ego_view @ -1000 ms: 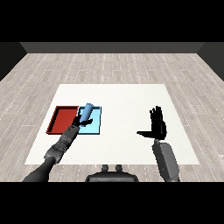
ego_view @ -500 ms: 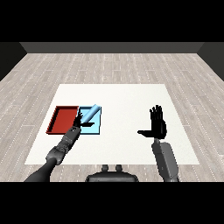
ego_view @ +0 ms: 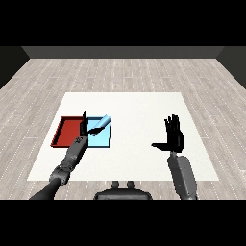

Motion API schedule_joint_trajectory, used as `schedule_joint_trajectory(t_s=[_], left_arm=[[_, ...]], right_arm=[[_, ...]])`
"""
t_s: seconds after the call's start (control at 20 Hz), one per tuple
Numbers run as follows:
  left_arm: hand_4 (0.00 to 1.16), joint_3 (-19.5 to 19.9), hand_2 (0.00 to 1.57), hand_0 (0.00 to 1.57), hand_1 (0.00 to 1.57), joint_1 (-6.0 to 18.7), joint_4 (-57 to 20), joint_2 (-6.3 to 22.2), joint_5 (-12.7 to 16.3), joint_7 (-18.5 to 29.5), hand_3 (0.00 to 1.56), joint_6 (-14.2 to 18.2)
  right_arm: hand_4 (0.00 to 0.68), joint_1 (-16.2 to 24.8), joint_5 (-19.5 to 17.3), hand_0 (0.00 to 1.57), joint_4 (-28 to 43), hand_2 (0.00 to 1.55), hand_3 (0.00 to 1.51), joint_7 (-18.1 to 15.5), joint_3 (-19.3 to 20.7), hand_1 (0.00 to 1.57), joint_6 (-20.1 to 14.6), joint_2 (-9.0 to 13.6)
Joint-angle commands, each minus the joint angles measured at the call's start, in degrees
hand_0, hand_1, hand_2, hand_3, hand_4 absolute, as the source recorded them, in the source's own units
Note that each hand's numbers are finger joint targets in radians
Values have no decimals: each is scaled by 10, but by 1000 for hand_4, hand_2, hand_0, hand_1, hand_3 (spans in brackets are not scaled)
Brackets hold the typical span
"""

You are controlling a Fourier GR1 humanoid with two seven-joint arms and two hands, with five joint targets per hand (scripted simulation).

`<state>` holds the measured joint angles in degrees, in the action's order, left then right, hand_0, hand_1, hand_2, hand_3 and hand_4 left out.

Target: Pick the blue can and put it in the blue box

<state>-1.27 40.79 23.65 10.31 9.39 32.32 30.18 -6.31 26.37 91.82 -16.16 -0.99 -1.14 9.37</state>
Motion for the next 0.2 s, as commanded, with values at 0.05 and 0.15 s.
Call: schedule_joint_trajectory(t_s=[0.05, 0.15], left_arm=[[0, -7, 0, 0, 0, -72, 138, -40, 27, 116, 0, -80], [0, -22, 0, 0, 0, -118, 203, -26, 30, 115, 0, -110]], right_arm=[[0, 10, -21, 0, 10, 0, 0, 11, -6, 0, -11, 11], [0, 22, -18, 0, 7, 0, 0, 6, -5, 0, 2, 14]])
